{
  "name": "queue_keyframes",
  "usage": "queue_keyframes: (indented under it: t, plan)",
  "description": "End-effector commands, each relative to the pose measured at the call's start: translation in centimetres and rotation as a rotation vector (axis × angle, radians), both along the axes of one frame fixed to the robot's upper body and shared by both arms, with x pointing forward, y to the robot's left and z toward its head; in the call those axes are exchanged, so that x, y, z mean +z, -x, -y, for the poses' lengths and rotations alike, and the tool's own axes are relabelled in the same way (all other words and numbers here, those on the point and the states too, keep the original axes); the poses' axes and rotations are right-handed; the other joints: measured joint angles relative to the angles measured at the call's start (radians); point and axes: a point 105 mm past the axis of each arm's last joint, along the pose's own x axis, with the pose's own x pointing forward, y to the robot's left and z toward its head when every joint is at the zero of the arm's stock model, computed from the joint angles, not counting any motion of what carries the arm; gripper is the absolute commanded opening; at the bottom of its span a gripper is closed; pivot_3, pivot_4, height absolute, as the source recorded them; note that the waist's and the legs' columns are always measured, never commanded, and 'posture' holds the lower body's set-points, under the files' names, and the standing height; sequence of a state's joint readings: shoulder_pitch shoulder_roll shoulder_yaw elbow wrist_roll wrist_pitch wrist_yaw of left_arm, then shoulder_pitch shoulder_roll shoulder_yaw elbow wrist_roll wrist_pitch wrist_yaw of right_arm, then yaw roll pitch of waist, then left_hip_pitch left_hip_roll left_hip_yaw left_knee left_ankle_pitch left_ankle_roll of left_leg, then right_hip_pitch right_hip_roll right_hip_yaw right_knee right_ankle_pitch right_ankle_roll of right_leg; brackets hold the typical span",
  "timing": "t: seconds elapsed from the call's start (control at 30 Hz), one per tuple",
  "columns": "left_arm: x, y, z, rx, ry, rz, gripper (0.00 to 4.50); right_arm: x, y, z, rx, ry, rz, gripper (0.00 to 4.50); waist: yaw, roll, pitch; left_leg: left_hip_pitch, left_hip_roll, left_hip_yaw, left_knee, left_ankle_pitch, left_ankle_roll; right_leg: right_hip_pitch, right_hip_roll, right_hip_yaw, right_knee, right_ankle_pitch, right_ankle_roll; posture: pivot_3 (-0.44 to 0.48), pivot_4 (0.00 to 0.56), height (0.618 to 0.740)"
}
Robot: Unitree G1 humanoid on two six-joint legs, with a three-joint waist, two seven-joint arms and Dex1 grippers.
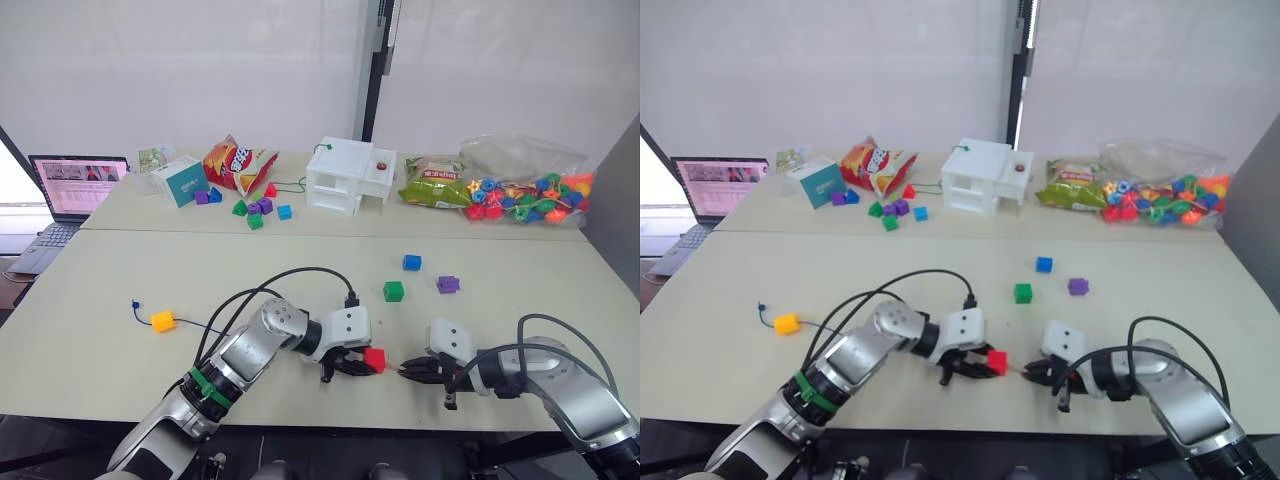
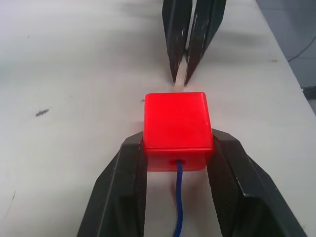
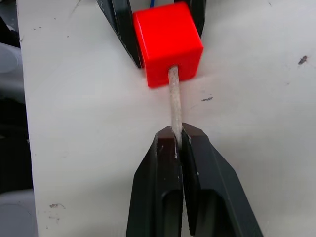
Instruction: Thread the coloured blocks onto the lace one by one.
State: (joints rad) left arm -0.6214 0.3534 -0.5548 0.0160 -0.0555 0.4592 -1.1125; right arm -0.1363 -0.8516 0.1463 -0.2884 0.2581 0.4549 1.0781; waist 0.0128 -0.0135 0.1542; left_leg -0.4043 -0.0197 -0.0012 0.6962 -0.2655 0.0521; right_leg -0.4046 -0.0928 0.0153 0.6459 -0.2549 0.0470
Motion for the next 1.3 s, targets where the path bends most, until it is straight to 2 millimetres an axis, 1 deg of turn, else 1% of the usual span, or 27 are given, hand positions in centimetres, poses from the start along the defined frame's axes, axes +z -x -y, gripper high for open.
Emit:
queue_keyframes:
  t: [0.03,0.13,0.2,0.23,0.27,0.33,0.37,0.5,0.57,0.73,0.77,0.83,0.9,0.93,1.0,1.07,1.1,1.13,1.2,1.27,1.3]
  plan:
    - [0.5,0.0,-0.4,-0.013,0.015,0.007,1.19,0.9,-0.3,-0.1,0.009,-0.007,0.042,0.0,0.0,0.0,0.0,0.0,0.0,0.0,0.0,0.0,0.0,0.0,0.0,0.0,0.0,0.0,0.0,0.0,0.15,0.74]
    - [0.3,-0.4,-3.4,0.011,-0.017,0.004,1.19,1.5,-0.4,-1.0,0.033,-0.011,0.057,0.0,-0.005,0.0,0.0,0.0,0.0,0.0,0.0,0.0,0.0,0.0,0.0,0.0,0.0,0.0,0.0,0.0,0.15,0.74]
    - [0.3,-0.6,-5.0,0.024,-0.028,0.0,1.19,1.6,-0.3,-1.3,0.042,-0.006,0.061,0.0,-0.012,0.0,0.0,0.001,0.001,0.0,-0.001,0.0,0.0,-0.001,0.001,0.001,0.0,0.0,0.0,0.0,0.15,0.74]
    - [0.2,-0.8,-6.2,0.04,-0.039,-0.001,1.19,1.6,-0.3,-1.5,0.046,0.0,0.061,0.0,-0.015,0.0,0.0,0.001,0.001,0.0,-0.001,0.0,0.0,-0.001,0.001,0.001,0.0,0.0,-0.001,0.0,0.15,0.74]
    - [0.1,-0.9,-8.1,0.063,-0.063,-0.012,1.19,1.7,-0.3,-1.7,0.049,0.003,0.062,0.0,-0.016,0.0,0.0,0.001,0.002,0.0,-0.001,0.0,0.0,-0.001,0.001,0.001,0.001,0.0,-0.001,0.0,0.15,0.74]
    - [-0.1,-1.6,-12.9,0.139,-0.143,-0.006,1.19,1.8,-0.2,-2.1,0.063,0.011,0.062,0.0,-0.027,0.0,0.0,0.001,0.002,0.0,-0.002,0.0,0.0,-0.001,0.001,0.001,0.001,-0.001,-0.001,0.0,0.15,0.74]
    - [-0.2,-2.1,-15.0,0.177,-0.183,0.01,1.19,1.9,-0.2,-2.3,0.069,0.013,0.063,0.0,-0.03,0.0,0.0,0.002,0.002,0.0,-0.003,0.0,0.0,-0.001,0.002,0.0,0.001,-0.001,-0.002,0.0,0.15,0.74]
    - [0.1,-3.6,-22.1,0.333,-0.301,0.067,1.19,2.0,-0.2,-2.8,0.092,0.018,0.06,0.0,-0.03,0.0,0.0,0.006,0.003,0.0,-0.003,0.0,0.0,0.001,0.001,0.0,0.002,-0.001,-0.003,0.0,0.15,0.74]
    - [0.1,-3.8,-24.1,0.365,-0.341,0.085,1.19,2.0,-0.1,-2.9,0.1,0.022,0.057,0.0,-0.028,0.0,0.0,0.006,0.003,0.0,-0.003,0.0,0.0,0.001,0.001,0.0,0.002,-0.001,-0.003,0.0,0.15,0.74]
    - [0.1,-3.2,-29.4,0.476,-0.434,0.071,1.19,1.8,-0.5,-3.0,0.104,0.029,0.06,0.0,-0.033,0.001,0.0,0.006,0.002,0.001,-0.003,0.0,0.0,0.0,0.001,0.001,0.003,-0.001,-0.003,0.0,0.15,0.74]
    - [0.1,-3.0,-30.0,0.485,-0.446,0.063,1.19,1.8,-0.6,-3.1,0.105,0.029,0.059,0.0,-0.035,0.001,0.0,0.006,0.003,0.002,-0.004,0.0,0.0,0.0,0.002,0.001,0.003,-0.001,-0.003,0.0,0.15,0.74]
    - [0.1,-2.8,-30.3,0.488,-0.451,0.058,1.19,1.7,-0.6,-3.1,0.107,0.029,0.058,0.0,-0.034,0.002,-0.001,0.007,0.003,0.002,-0.004,0.0,0.0,0.0,0.002,0.001,0.003,-0.001,-0.003,0.0,0.15,0.74]
    - [0.1,-3.0,-29.9,0.478,-0.433,0.071,1.19,1.6,-0.7,-3.2,0.108,0.028,0.057,0.0,-0.03,0.002,-0.001,0.007,0.002,0.002,-0.004,0.0,0.0,0.0,0.001,0.0,0.003,-0.001,-0.003,0.0,0.15,0.74]
    - [0.4,-3.3,-29.4,0.481,-0.403,0.084,1.19,1.6,-0.8,-3.2,0.108,0.029,0.057,0.0,-0.028,0.002,-0.001,0.007,0.002,0.002,-0.004,0.0,0.0,0.0,0.001,0.0,0.003,-0.001,-0.003,0.0,0.15,0.74]
    - [1.1,-3.7,-28.1,0.487,-0.322,0.059,2.22,1.5,-1.0,-3.3,0.11,0.034,0.058,0.0,-0.026,0.003,-0.001,0.006,0.002,0.002,-0.004,0.0,0.0,0.0,0.0,0.0,0.003,-0.001,-0.002,0.0,0.15,0.74]
    - [1.6,-3.7,-27.2,0.486,-0.272,0.015,2.89,1.5,-1.0,-3.3,0.112,0.035,0.059,0.0,-0.025,0.003,-0.001,0.005,0.002,0.002,-0.003,0.0,0.0,0.0,0.001,0.0,0.004,-0.001,-0.002,0.0,0.15,0.74]
    - [2.1,-3.9,-26.9,0.484,-0.258,0.026,3.14,1.5,-1.0,-3.4,0.114,0.034,0.059,0.0,-0.023,0.003,-0.001,0.005,0.002,0.002,-0.003,0.0,0.0,0.0,0.001,0.0,0.003,-0.001,-0.002,0.0,0.15,0.74]
    - [2.7,-4.1,-26.5,0.479,-0.243,0.044,3.55,1.6,-1.1,-3.5,0.118,0.034,0.059,0.0,-0.021,0.002,-0.001,0.004,0.001,0.002,-0.003,0.0,0.0,-0.001,0.0,-0.001,0.003,-0.001,-0.002,0.0,0.15,0.74]
    - [4.0,-4.1,-25.5,0.449,-0.219,0.064,4.16,1.8,-1.1,-3.6,0.123,0.034,0.059,0.0,-0.018,0.002,0.0,0.002,0.001,0.002,-0.002,0.0,0.0,-0.001,0.0,-0.001,0.003,-0.001,-0.002,0.0,0.15,0.74]
    - [5.3,-4.3,-24.0,0.427,-0.16,0.082,4.16,1.8,-1.1,-3.6,0.126,0.035,0.057,0.0,-0.014,0.0,0.001,-0.001,0.001,0.002,-0.001,0.0,0.0,-0.003,0.0,-0.002,0.003,-0.001,-0.001,0.0,0.15,0.74]
    - [5.9,-4.4,-22.9,0.41,-0.12,0.088,4.16,1.8,-1.1,-3.7,0.128,0.035,0.058,0.0,-0.012,0.0,0.001,-0.002,0.001,0.001,-0.001,0.0,0.0,-0.004,0.0,-0.002,0.003,-0.001,-0.001,0.0,0.15,0.74]
